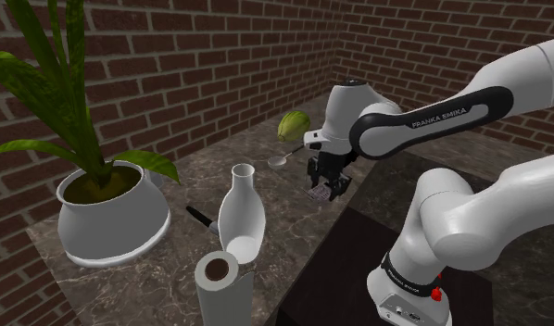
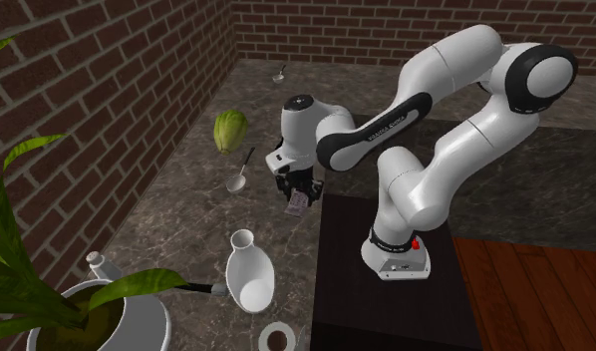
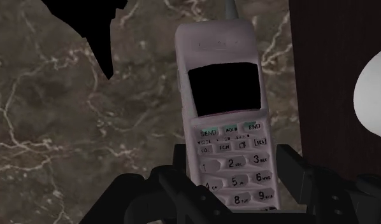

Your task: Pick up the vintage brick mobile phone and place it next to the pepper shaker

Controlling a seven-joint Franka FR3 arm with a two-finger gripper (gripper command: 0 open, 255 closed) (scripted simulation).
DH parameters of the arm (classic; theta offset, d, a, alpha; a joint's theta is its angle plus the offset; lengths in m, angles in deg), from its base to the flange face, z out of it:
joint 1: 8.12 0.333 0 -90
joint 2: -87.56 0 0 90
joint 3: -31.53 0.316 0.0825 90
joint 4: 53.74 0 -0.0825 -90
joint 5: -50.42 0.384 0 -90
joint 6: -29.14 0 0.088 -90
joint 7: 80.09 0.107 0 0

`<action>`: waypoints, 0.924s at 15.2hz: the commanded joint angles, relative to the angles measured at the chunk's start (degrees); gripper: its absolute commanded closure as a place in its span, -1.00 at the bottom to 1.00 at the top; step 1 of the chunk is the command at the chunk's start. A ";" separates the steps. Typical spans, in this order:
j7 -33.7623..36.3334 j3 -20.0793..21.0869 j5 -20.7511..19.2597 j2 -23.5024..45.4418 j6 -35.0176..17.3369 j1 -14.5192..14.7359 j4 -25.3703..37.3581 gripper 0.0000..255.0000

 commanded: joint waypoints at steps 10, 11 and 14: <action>-0.44 3.03 3.06 -5.10 11.11 0.93 6.12 1.00; -0.47 3.28 3.31 -5.38 12.00 1.02 6.75 1.00; -0.59 4.01 4.04 -6.07 14.61 1.29 8.69 1.00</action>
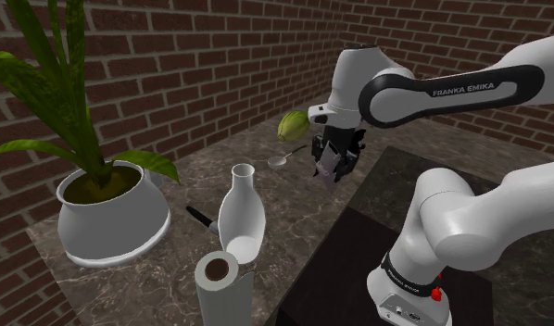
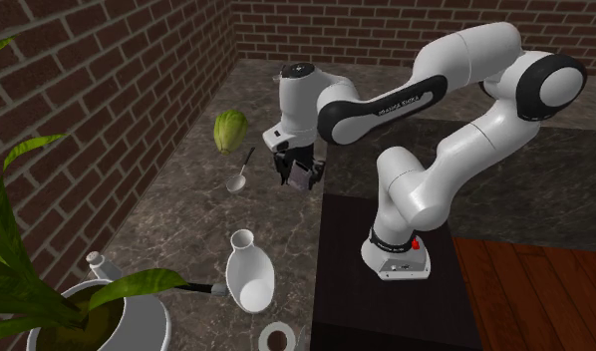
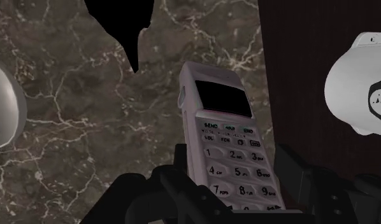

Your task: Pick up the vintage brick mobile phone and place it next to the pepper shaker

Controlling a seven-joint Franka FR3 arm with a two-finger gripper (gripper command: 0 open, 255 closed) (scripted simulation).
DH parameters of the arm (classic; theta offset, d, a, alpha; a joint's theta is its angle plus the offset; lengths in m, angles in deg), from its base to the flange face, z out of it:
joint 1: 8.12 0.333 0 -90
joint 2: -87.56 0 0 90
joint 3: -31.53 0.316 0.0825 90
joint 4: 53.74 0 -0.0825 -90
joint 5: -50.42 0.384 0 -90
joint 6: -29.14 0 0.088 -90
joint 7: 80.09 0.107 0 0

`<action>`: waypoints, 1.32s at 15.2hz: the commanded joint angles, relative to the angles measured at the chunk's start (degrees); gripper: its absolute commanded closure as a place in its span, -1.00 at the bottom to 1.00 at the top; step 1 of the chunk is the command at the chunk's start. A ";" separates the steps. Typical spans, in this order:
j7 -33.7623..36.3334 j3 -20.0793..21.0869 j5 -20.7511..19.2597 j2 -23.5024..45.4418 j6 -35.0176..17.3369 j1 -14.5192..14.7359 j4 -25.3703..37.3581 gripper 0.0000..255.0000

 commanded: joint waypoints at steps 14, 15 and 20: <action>-0.44 3.08 3.02 -1.35 11.41 1.23 10.11 1.00; -0.06 3.00 3.43 1.24 10.09 2.03 11.39 1.00; 1.06 2.30 5.72 13.88 4.82 5.70 18.80 1.00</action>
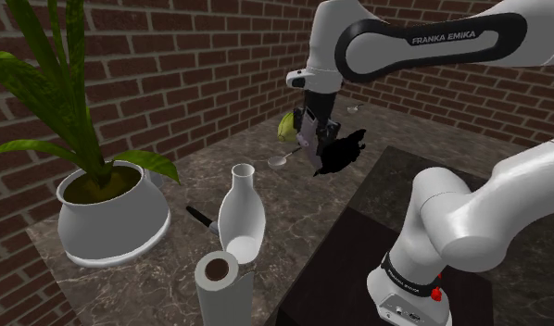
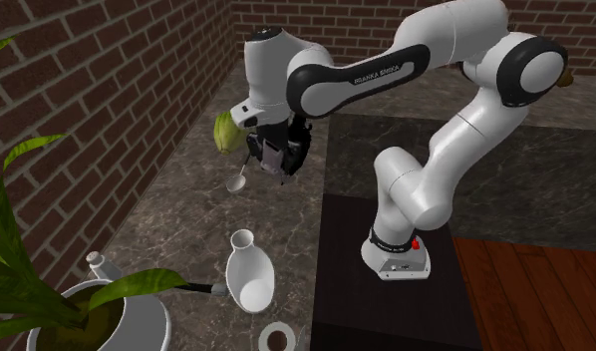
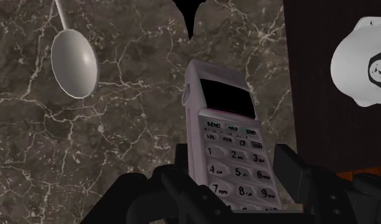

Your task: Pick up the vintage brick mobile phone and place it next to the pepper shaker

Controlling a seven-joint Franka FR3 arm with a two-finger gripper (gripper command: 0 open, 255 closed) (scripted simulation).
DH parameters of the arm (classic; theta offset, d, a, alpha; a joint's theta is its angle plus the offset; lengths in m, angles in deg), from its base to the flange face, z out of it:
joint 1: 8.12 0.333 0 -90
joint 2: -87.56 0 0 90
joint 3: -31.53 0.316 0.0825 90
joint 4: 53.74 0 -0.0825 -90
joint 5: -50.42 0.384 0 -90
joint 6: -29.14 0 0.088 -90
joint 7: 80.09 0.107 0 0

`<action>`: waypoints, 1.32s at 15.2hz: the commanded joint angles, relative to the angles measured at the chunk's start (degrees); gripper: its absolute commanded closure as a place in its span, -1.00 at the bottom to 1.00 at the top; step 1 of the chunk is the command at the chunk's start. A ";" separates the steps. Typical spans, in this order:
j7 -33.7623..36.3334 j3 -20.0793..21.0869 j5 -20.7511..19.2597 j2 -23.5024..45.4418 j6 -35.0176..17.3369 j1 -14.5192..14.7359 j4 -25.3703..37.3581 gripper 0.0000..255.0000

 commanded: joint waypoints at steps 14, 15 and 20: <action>-2.68 -2.92 10.49 35.82 -4.56 6.65 30.39 1.00; -3.04 -3.01 11.42 38.23 -4.19 6.72 33.02 1.00; -4.70 -3.03 16.12 50.66 -0.93 6.00 47.84 1.00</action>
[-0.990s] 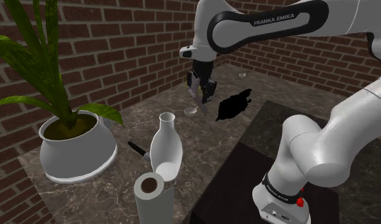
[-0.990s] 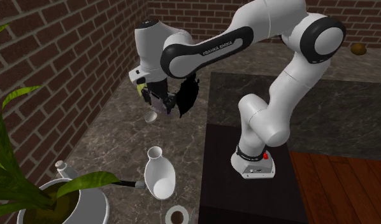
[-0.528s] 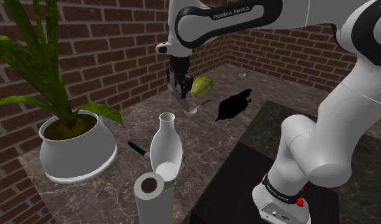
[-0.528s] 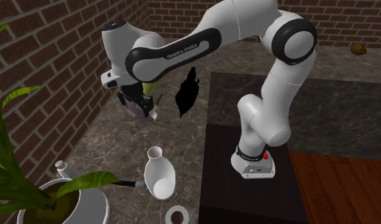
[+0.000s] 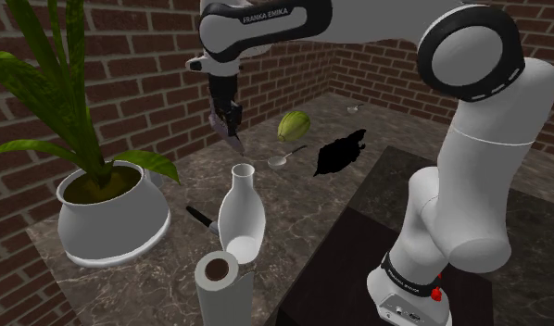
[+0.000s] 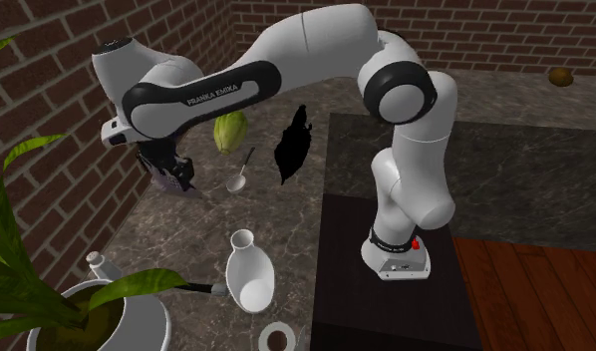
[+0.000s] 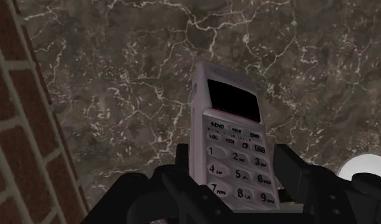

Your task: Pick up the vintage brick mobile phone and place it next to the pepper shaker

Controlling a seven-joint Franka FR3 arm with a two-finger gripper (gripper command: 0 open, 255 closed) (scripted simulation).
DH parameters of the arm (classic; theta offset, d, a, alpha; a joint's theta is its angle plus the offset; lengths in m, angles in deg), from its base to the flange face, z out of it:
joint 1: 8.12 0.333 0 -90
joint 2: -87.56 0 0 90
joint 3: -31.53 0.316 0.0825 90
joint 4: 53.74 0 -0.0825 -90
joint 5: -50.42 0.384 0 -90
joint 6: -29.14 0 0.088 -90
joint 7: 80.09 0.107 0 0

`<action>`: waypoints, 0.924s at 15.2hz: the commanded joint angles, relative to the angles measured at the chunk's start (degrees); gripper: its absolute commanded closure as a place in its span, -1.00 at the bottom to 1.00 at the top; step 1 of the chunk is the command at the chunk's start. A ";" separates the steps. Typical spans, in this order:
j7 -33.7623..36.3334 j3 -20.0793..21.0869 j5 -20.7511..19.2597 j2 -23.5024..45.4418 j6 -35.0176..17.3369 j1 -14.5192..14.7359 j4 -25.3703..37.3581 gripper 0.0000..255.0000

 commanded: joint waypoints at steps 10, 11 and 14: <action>0.86 3.42 10.40 39.78 22.40 -10.32 61.54 1.00; 0.67 3.43 10.06 38.43 20.54 -9.75 58.27 1.00; 0.25 3.10 9.72 36.11 16.40 -8.49 51.65 1.00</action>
